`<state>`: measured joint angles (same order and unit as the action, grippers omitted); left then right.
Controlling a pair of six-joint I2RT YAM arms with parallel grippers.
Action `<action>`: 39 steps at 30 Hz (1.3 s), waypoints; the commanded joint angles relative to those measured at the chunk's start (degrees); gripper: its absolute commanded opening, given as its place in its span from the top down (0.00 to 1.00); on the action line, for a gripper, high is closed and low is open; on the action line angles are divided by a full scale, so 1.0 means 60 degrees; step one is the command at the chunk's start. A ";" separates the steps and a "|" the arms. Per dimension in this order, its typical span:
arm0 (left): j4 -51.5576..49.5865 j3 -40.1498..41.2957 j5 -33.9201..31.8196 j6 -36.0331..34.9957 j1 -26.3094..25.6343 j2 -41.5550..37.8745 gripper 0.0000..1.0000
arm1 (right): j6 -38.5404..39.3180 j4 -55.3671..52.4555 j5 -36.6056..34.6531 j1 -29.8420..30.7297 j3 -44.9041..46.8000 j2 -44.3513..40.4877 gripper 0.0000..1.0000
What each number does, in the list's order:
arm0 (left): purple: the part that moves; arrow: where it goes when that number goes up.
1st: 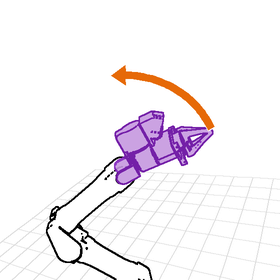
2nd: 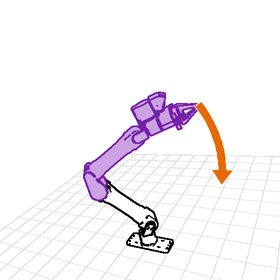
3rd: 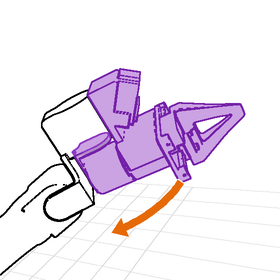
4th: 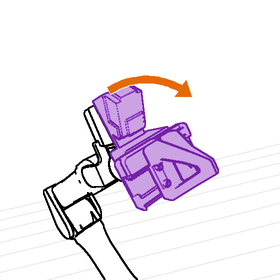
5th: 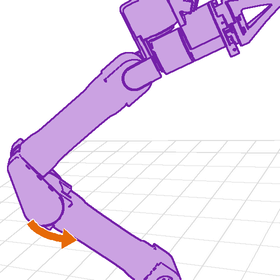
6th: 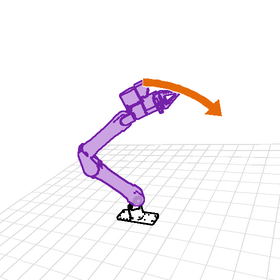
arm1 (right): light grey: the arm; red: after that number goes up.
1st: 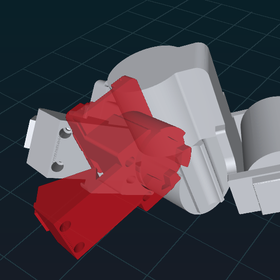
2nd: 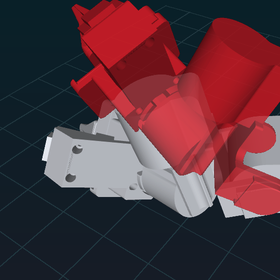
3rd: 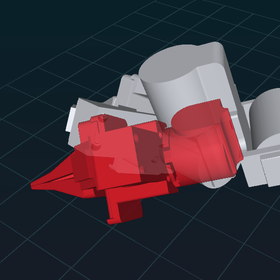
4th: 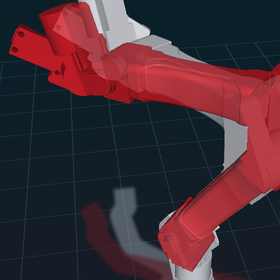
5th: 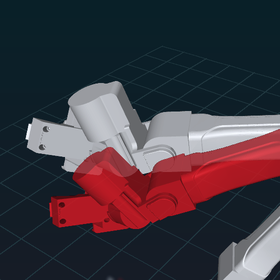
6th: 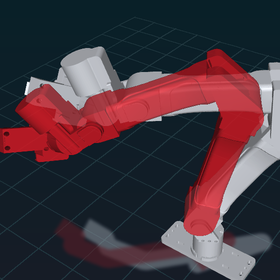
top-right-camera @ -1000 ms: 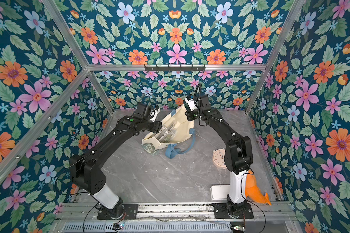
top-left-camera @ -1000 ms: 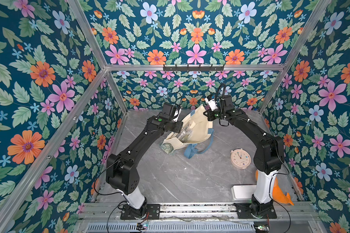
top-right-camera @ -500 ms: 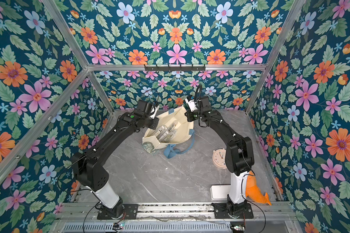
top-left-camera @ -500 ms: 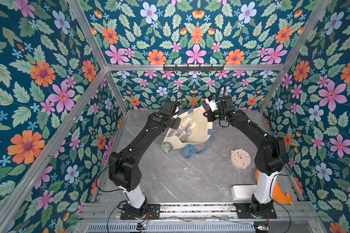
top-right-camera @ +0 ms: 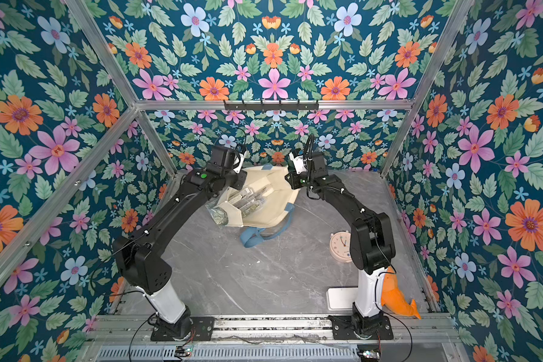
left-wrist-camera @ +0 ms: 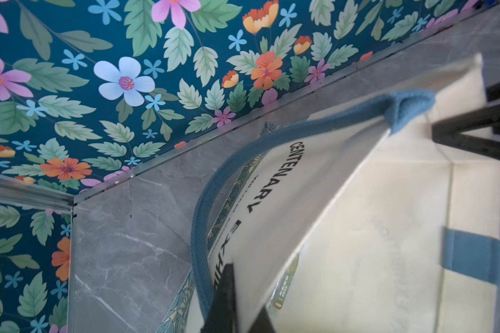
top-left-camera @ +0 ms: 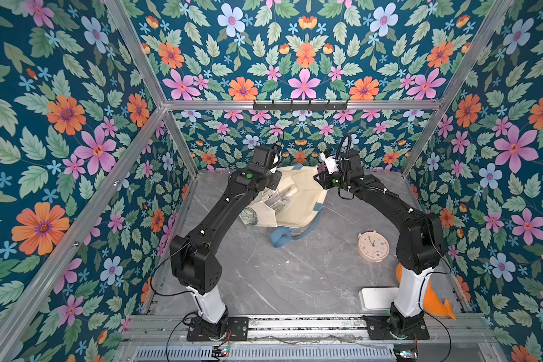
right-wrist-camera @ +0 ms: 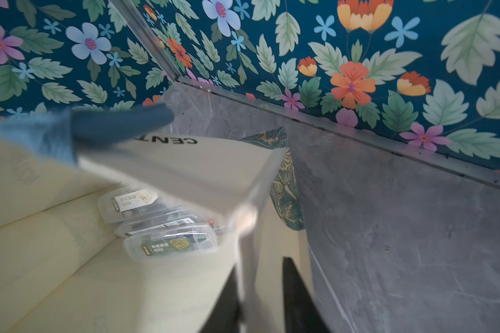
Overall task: Take out the compass set from the canvas bag
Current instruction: Adjust the canvas bag at the center of the board.
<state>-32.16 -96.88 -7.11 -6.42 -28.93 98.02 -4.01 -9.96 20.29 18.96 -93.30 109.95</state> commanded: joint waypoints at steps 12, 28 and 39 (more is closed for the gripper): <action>0.2809 0.2330 0.0742 -0.0372 -0.0145 -0.1102 1.00 | -0.3034 0.2072 -0.1482 0.1909 0.4556 -0.4292 0.50; 0.3449 0.2086 0.1157 -0.0030 -0.0320 -0.1629 1.00 | -0.4195 0.4306 -0.1703 0.3995 0.5314 0.0182 0.62; 0.4125 0.4128 0.1341 -0.0098 -0.0320 -0.2715 1.00 | -0.3840 0.4277 -0.1829 0.3978 0.5852 -0.0723 0.53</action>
<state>-12.19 -73.28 -0.01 -7.20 -30.96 82.81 -28.45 15.79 10.44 42.89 -58.06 108.14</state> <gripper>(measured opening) 0.083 0.453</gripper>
